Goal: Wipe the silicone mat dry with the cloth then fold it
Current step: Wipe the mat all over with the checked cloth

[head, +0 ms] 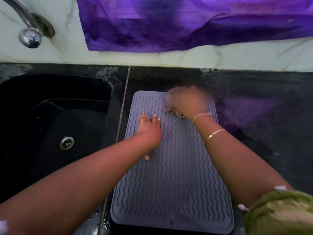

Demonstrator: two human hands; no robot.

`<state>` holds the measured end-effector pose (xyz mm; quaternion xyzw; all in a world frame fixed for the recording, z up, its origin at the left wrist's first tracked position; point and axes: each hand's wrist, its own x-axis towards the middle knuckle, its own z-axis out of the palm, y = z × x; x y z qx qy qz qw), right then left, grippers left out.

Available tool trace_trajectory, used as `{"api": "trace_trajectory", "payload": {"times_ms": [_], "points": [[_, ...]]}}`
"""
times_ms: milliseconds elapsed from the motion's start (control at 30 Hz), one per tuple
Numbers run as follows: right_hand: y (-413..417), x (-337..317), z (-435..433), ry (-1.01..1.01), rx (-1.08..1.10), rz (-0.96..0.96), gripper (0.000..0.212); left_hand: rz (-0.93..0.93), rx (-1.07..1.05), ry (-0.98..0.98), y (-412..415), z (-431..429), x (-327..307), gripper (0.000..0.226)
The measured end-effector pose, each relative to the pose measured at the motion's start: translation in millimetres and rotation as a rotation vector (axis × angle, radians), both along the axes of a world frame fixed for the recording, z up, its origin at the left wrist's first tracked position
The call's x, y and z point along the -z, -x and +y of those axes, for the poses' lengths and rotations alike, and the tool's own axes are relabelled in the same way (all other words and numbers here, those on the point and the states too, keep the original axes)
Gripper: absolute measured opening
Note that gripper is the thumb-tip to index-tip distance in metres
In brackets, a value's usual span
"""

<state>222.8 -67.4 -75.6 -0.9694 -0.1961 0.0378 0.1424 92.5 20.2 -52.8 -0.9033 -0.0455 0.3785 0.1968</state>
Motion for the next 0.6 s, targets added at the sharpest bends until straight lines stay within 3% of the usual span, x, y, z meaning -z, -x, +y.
{"api": "trace_trajectory", "payload": {"times_ms": [67,167,467,600], "points": [[-9,-2,14,0.074,0.055,0.041,0.053,0.018,0.035,-0.032,-1,-1,1,0.113],[-5,4,27,0.202,-0.077,0.040,0.061,0.009,0.054,-0.036,-1,-3,2,0.096],[37,16,-6,0.167,-0.209,-0.112,0.043,-0.044,0.014,0.004,0,2,0,0.086],[56,14,-23,0.153,-0.266,-0.081,0.039,-0.045,0.024,0.016,1,1,-2,0.087]]}}
